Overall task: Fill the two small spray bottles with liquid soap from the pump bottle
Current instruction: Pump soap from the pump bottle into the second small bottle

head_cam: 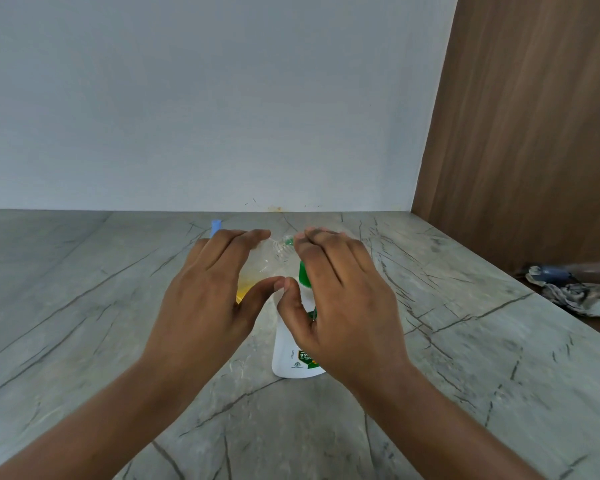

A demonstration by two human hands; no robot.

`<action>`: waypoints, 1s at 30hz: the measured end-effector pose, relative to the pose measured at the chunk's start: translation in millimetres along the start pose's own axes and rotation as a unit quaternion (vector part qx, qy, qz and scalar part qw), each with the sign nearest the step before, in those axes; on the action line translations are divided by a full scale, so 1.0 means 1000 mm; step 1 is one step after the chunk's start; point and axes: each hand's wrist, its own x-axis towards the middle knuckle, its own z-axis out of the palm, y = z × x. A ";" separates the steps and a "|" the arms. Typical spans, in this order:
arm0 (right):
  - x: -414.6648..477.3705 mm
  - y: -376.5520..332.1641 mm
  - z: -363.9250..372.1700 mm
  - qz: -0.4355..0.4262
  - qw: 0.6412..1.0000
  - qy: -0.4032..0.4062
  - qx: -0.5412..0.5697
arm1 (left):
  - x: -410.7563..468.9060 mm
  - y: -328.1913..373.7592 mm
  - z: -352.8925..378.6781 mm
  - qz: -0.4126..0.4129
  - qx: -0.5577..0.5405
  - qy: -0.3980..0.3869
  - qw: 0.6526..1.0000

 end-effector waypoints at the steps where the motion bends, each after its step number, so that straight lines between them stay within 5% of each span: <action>1: -0.002 -0.001 0.000 0.005 1.000 -0.001 0.001 | -0.001 0.000 0.000 0.001 -0.001 -0.005 1.000; 30: 0.008 0.003 -0.009 0.000 0.999 -0.023 -0.026 | 0.005 0.003 0.003 -0.002 -0.028 0.012 1.000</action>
